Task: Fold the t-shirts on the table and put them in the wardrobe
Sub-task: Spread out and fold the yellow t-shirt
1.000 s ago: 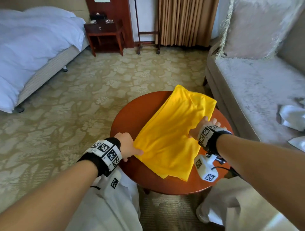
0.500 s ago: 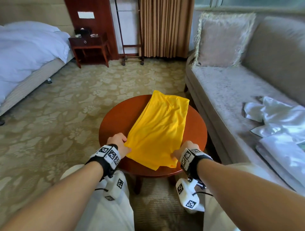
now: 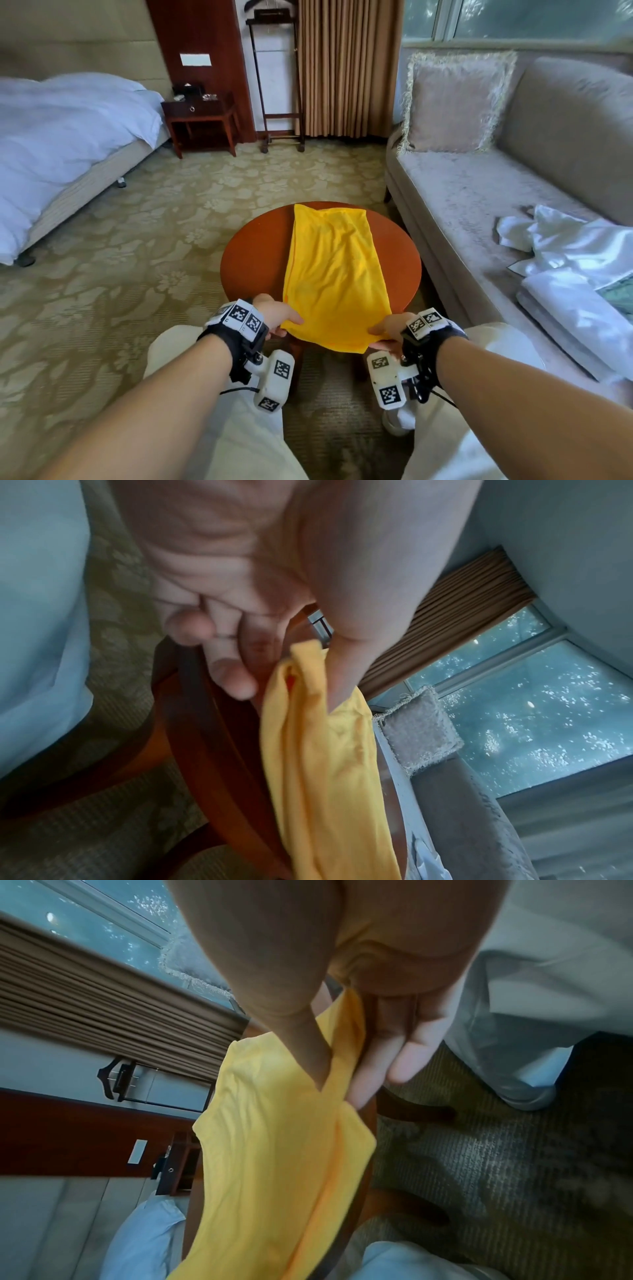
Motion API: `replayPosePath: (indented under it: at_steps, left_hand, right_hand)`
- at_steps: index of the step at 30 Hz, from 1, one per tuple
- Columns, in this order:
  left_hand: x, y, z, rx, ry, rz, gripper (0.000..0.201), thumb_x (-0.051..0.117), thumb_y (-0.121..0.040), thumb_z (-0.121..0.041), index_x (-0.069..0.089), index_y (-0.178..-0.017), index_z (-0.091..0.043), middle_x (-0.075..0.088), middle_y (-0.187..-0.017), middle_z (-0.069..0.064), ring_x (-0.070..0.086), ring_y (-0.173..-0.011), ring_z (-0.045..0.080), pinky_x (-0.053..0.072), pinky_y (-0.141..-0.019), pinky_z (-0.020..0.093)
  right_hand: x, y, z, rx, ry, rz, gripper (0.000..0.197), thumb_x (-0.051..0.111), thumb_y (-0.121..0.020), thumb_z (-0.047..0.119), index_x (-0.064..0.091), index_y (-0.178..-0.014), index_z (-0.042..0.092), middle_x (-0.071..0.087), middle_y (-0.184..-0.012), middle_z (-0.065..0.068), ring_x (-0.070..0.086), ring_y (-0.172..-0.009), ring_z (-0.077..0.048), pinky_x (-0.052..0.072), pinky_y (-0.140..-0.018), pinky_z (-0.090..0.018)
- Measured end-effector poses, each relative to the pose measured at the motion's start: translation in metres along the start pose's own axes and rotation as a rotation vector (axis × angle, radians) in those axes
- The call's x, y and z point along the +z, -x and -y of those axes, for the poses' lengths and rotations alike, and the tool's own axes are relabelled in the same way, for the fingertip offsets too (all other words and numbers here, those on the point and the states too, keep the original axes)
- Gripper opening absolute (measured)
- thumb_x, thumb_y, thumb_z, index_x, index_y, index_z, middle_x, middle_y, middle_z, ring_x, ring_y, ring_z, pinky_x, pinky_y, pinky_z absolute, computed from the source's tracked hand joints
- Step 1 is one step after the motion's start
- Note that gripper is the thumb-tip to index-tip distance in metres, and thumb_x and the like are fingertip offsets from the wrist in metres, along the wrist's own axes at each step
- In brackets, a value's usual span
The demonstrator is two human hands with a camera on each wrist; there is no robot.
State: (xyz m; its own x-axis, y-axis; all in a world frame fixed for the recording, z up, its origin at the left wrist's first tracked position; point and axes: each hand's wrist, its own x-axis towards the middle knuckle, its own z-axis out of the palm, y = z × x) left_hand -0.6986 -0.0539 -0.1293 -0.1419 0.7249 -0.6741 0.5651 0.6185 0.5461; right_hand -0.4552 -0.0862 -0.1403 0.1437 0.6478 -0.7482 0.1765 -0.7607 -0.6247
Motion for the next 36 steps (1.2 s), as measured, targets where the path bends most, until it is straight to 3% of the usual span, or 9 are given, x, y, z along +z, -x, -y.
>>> replayPosePath:
  at_steps: [3,6,10,14,17,22,27,31,36]
  left_hand:
    - [-0.005,0.017,0.002,0.029,0.061,0.017,0.044,0.078,-0.082,-0.024,0.049,-0.111,-0.007,0.064,-0.082,0.006,0.063,-0.067,0.016,0.035,-0.046,0.021]
    - [-0.017,0.039,0.001,0.155,0.144,0.03,0.034,0.077,-0.082,-0.016,0.046,-0.096,-0.016,0.065,-0.093,0.008,0.068,-0.065,0.02,0.04,-0.049,0.024]
    - [-0.036,0.074,-0.008,0.327,0.248,0.055,0.028,0.074,-0.086,-0.018,0.063,-0.111,-0.017,0.068,-0.108,0.008,0.071,-0.073,0.023,0.041,-0.051,0.023]
    - [-0.052,0.094,-0.019,0.386,0.375,0.083,0.031,0.073,-0.086,-0.021,0.066,-0.113,-0.008,0.069,-0.098,0.013,0.068,-0.073,0.022,0.039,-0.054,0.023]
    - [-0.062,0.1,-0.023,0.423,0.491,0.137,0.027,0.075,-0.085,-0.023,0.064,-0.106,-0.009,0.069,-0.098,0.012,0.066,-0.08,0.022,0.042,-0.06,0.024]
    - [-0.076,0.09,-0.028,0.476,0.669,0.187,0.01,0.072,-0.082,-0.004,0.064,-0.082,-0.009,0.071,-0.095,0.012,0.066,-0.089,0.021,0.046,-0.074,0.026]
    - [-0.074,0.055,-0.037,0.484,0.678,0.061,0.025,0.071,-0.08,0.009,0.064,-0.101,-0.002,0.071,-0.1,0.015,0.068,-0.086,0.023,0.049,-0.072,0.028]
    - [-0.07,0.03,-0.046,0.474,0.588,-0.011,0.013,0.075,-0.081,-0.004,0.069,-0.091,-0.01,0.075,-0.086,0.009,0.066,-0.074,0.019,0.045,-0.064,0.026]
    - [-0.075,-0.004,-0.059,0.474,0.382,-0.14,0.019,0.081,-0.079,-0.023,0.069,-0.065,-0.018,0.058,-0.052,-0.004,0.047,-0.053,0.015,0.033,-0.047,0.025]
  right_hand:
    - [-0.009,0.011,0.001,-0.013,-0.014,0.014,0.018,0.066,-0.088,0.006,0.049,-0.081,0.008,0.065,-0.059,-0.014,0.061,-0.039,-0.017,0.04,-0.038,-0.016]
    - [-0.02,0.025,0.013,-0.096,0.056,0.044,0.012,0.064,-0.088,0.014,0.055,-0.087,0.007,0.067,-0.054,-0.006,0.062,-0.045,-0.016,0.046,-0.046,-0.024]
    - [-0.033,0.058,0.035,-0.18,-0.01,0.049,0.01,0.062,-0.085,0.017,0.055,-0.08,0.011,0.063,-0.056,-0.005,0.056,-0.043,-0.014,0.041,-0.052,-0.024]
    - [-0.041,0.084,0.05,-0.285,-0.12,0.047,0.011,0.058,-0.086,0.013,0.066,-0.088,0.006,0.072,-0.075,-0.011,0.064,-0.053,-0.016,0.049,-0.061,-0.028]
    - [-0.043,0.096,0.061,-0.348,-0.186,0.091,0.012,0.056,-0.086,0.009,0.065,-0.081,0.003,0.07,-0.07,-0.014,0.067,-0.055,-0.019,0.053,-0.074,-0.034]
    - [-0.049,0.097,0.081,-0.422,-0.33,0.22,0.034,0.07,-0.07,0.015,0.061,-0.098,-0.001,0.072,-0.098,-0.018,0.074,-0.08,-0.023,0.059,-0.069,-0.028]
    - [-0.049,0.077,0.096,-0.368,-0.181,0.268,0.035,0.074,-0.072,0.001,0.068,-0.106,0.001,0.074,-0.104,-0.009,0.071,-0.092,-0.014,0.058,-0.068,-0.022]
    - [-0.048,0.046,0.1,-0.352,-0.141,0.178,0.027,0.072,-0.082,0.005,0.068,-0.109,0.005,0.074,-0.099,-0.011,0.073,-0.087,-0.018,0.058,-0.079,-0.029]
    - [-0.048,0.008,0.116,-0.286,0.016,-0.023,0.029,0.083,-0.074,0.023,0.067,-0.093,0.009,0.066,-0.068,-0.006,0.06,-0.053,-0.015,0.052,-0.053,-0.027]
